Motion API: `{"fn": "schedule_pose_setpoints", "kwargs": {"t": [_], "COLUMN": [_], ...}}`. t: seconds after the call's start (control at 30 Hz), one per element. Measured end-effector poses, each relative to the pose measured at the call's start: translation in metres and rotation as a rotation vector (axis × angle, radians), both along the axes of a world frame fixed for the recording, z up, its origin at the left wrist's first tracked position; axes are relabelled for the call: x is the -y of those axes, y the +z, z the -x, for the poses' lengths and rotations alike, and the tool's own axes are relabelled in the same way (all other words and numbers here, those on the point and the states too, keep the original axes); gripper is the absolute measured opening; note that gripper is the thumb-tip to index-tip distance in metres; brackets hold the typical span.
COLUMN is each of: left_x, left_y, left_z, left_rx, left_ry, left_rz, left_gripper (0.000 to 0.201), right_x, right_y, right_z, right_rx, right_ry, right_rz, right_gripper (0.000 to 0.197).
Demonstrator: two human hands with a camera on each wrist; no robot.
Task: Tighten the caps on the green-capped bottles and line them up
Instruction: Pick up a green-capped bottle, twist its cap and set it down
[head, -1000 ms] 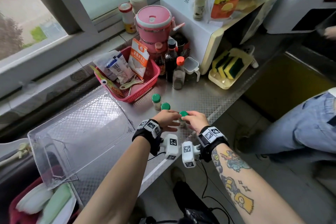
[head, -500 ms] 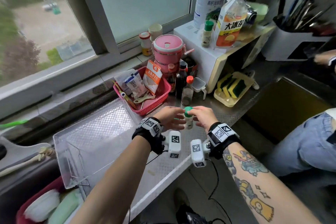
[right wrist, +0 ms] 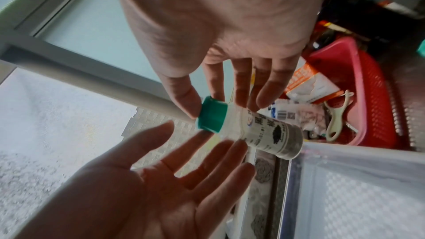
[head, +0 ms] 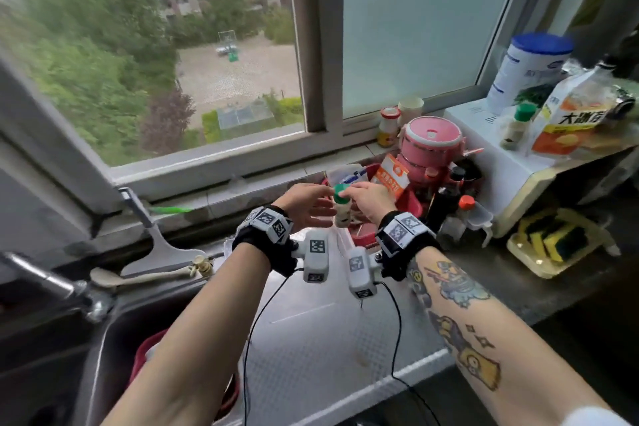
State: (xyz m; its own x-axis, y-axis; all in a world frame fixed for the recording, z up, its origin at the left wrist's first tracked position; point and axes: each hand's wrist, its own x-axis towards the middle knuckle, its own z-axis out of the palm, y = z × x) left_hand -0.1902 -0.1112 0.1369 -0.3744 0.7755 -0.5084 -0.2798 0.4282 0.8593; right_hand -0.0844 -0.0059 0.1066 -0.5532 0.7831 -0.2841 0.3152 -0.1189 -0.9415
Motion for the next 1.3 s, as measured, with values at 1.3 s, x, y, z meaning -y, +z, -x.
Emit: {"fn": "schedule_pose_setpoints", "kwargs": {"t": [1.3], "left_x": [-0.006], "left_y": [-0.067], "left_z": [0.033], "left_rx": [0.02], "left_ry": [0.146], "left_rz": [0.108], "left_gripper": [0.005], "right_x": [-0.004], "right_y": [-0.059], "right_z": [0.054], "right_rx": [0.167], "right_ry": [0.05], "right_rz": [0.071], "right_gripper": [0.015]}}
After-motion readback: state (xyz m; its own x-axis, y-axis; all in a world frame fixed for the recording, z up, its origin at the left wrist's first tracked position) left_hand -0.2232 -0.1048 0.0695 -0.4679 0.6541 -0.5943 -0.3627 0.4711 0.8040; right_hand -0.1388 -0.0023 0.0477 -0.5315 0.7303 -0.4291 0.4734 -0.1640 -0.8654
